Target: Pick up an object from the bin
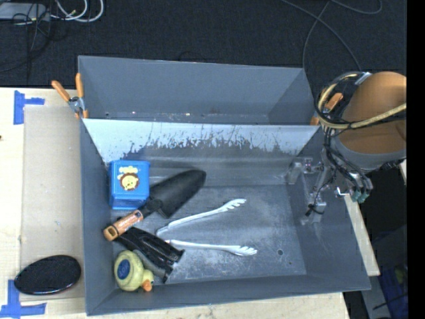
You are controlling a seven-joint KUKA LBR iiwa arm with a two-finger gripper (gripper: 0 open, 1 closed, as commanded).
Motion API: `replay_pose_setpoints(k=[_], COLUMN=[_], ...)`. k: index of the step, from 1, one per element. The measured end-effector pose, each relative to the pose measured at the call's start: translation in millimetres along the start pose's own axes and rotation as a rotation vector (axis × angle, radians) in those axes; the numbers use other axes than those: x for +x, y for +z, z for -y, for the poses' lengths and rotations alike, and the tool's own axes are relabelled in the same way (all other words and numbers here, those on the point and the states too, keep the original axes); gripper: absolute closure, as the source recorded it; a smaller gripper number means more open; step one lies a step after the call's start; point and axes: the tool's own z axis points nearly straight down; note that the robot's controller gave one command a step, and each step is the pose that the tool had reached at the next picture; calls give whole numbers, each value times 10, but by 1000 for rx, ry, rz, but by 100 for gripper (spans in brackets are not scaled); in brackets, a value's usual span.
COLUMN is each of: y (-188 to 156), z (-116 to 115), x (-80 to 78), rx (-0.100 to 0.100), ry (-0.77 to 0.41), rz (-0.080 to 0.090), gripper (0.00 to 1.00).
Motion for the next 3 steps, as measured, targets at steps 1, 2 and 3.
replay_pose_setpoints(k=[1, 2, 3], y=[454, 489, 1034], z=[-336, -555, -706], x=[362, 656, 544], rx=[1, 2, 0], ry=[-57, -103, -67], rz=[1, 3, 1], gripper=[0, 0, 0])
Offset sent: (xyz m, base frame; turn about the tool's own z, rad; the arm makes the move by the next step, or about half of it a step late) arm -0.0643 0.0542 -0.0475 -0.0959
